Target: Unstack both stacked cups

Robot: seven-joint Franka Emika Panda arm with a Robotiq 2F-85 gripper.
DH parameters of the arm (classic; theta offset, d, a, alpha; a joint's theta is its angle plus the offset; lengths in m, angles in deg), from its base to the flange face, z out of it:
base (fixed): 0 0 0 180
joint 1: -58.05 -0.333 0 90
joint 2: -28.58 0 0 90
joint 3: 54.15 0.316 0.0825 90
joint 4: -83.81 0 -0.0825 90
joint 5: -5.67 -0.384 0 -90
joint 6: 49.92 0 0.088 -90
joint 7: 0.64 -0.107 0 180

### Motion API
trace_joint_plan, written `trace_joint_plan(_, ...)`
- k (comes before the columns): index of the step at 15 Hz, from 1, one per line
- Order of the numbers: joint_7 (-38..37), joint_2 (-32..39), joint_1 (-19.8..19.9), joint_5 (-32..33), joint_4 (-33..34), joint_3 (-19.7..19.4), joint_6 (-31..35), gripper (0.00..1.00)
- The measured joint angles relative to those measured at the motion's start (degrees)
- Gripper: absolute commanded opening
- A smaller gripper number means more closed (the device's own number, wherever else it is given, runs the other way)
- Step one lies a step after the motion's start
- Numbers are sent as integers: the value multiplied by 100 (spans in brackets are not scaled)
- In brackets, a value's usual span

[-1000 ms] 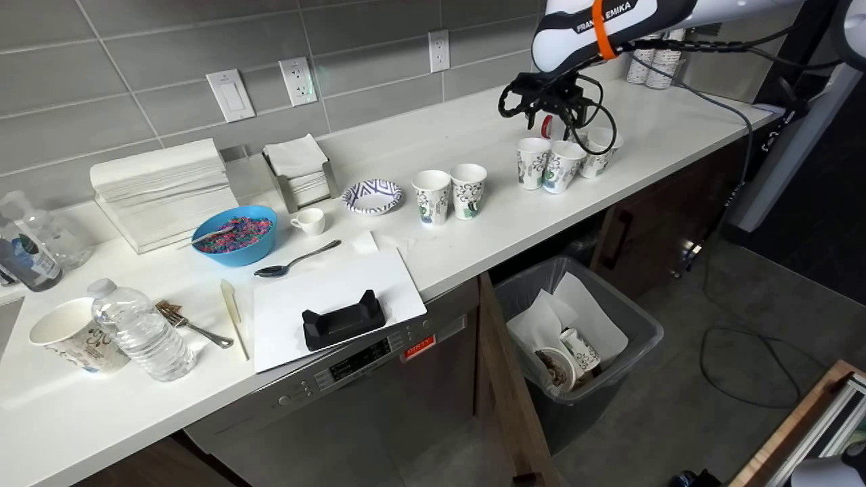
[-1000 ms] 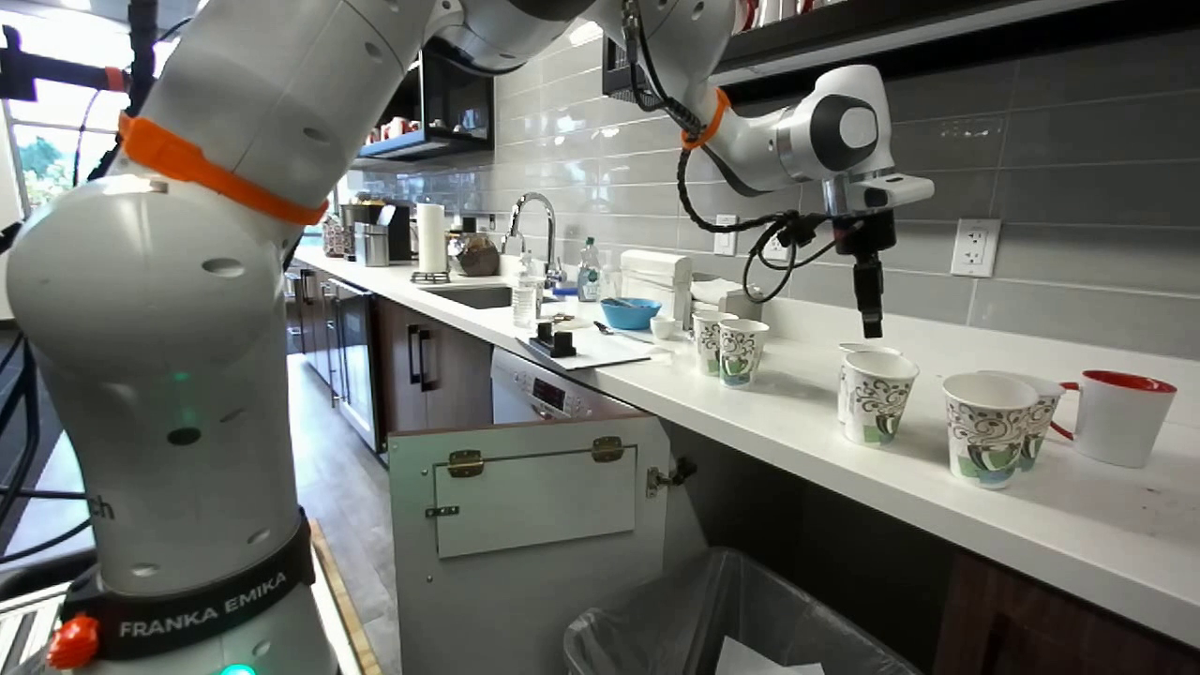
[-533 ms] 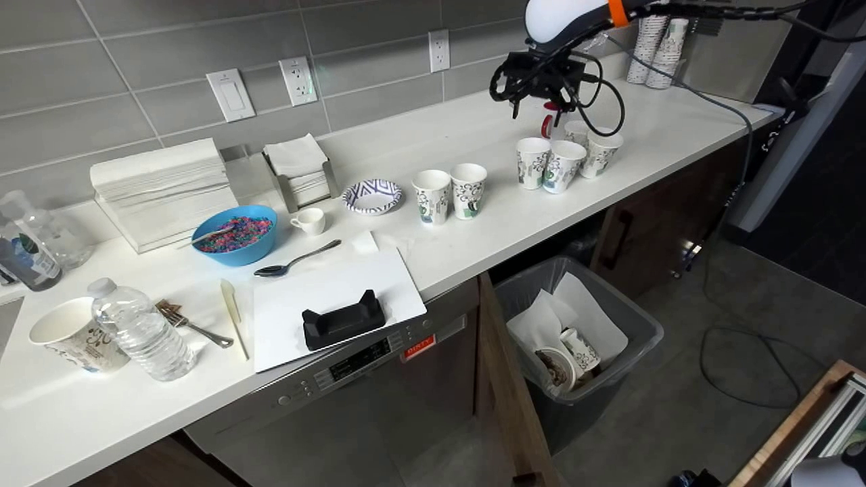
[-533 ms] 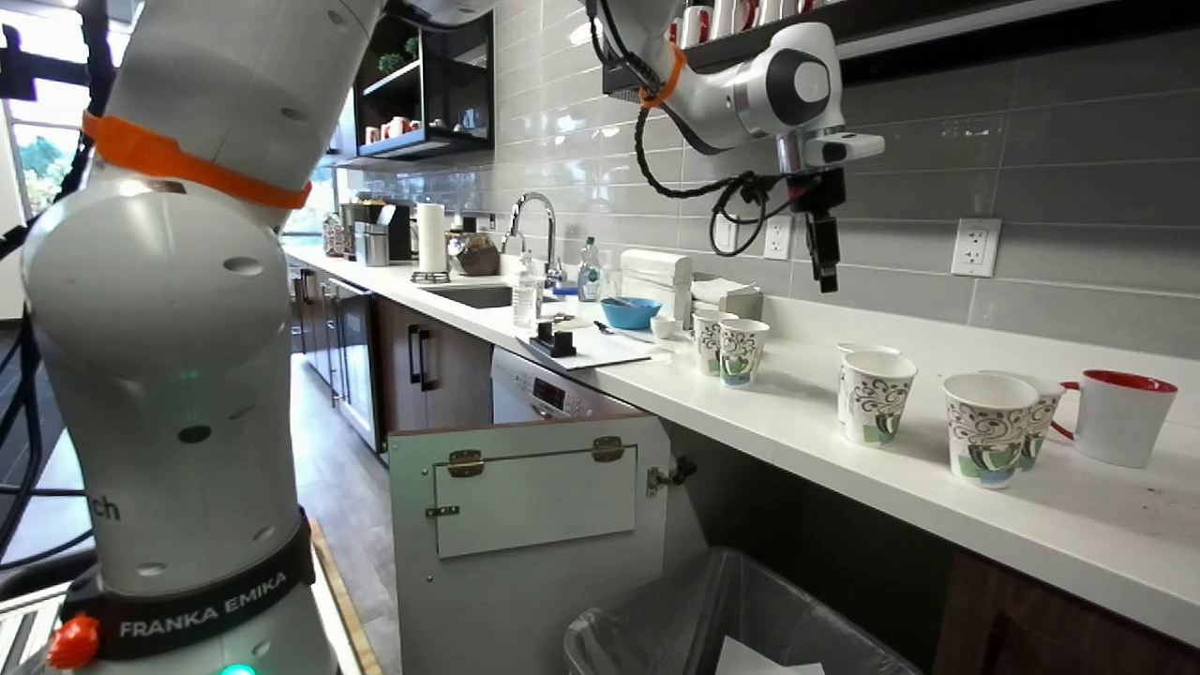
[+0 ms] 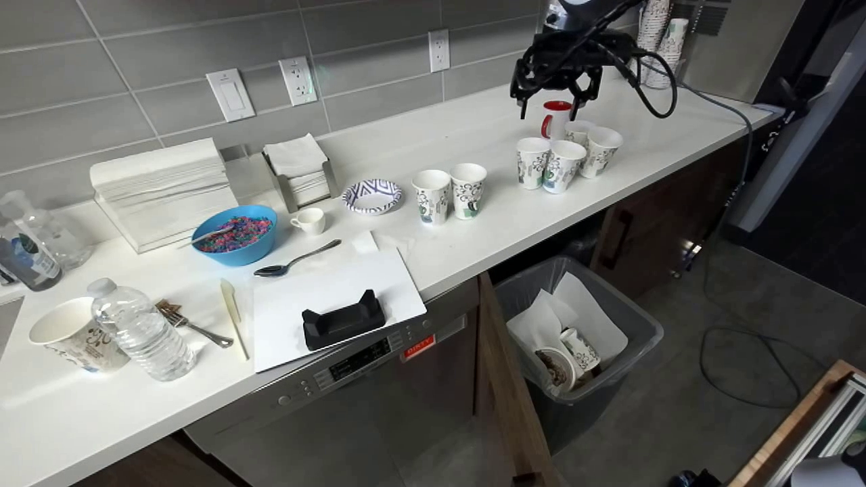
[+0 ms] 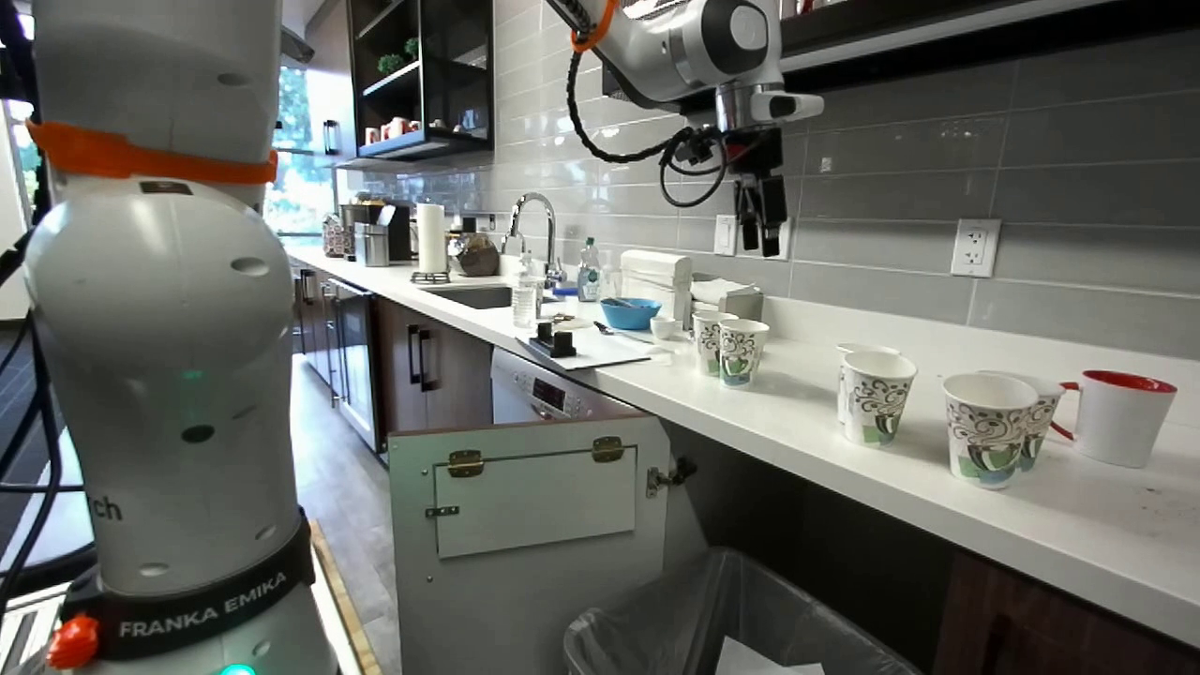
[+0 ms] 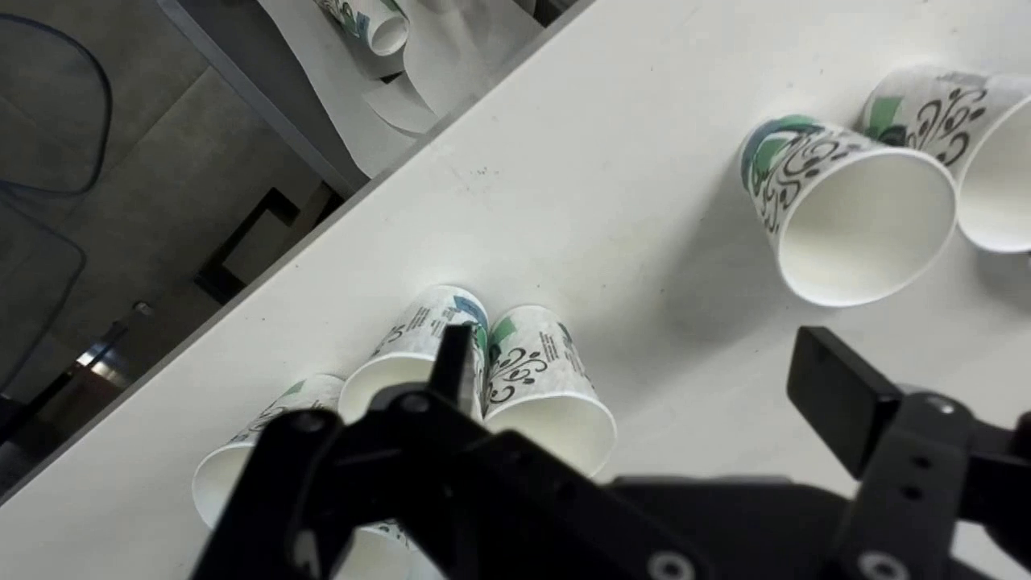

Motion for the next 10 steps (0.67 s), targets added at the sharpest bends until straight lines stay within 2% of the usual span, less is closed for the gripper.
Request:
trace_joint_plan(5, 288, -489, -8, 53, -553, 261, -1, 100)
trace_joint_plan(10, 311, -632, -10, 93, -755, 370, -1, 100)
